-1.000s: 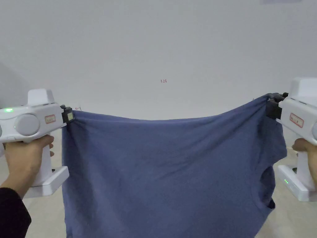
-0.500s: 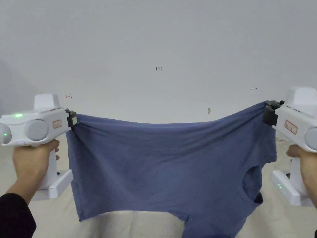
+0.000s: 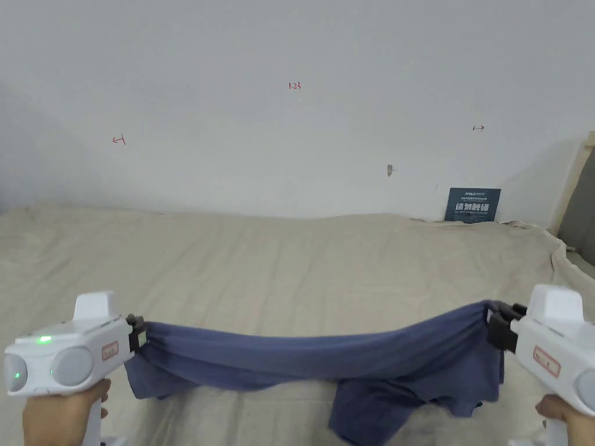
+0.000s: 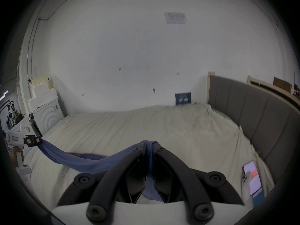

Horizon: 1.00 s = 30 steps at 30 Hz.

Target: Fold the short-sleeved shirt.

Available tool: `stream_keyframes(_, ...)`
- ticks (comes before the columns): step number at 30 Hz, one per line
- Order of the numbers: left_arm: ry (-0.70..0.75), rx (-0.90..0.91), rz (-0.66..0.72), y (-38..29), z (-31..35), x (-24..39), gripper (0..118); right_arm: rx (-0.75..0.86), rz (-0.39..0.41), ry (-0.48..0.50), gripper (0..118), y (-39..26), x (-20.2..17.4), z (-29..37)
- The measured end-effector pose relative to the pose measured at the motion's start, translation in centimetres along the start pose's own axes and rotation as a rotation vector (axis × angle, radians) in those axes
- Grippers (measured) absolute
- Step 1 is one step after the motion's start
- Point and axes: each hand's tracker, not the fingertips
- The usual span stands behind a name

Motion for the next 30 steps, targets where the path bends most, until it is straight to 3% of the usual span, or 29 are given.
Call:
stream_keyframes(14,0.028,-0.185,-0.030,-14.7,7.8,-4.0,4,-0.151,-0.149,0.048,4,-15.0,0.6,12.9)
stream_keyframes(23,0.024,-0.220,-0.009,-19.0,13.3,-6.4,4,-0.179,-0.140,0.073,4,-19.3,-0.8,20.9)
stream_keyframes(30,0.039,-0.254,-0.013,-21.6,14.8,-7.6,4,-0.209,-0.137,0.085,4,-21.4,-1.6,23.1)
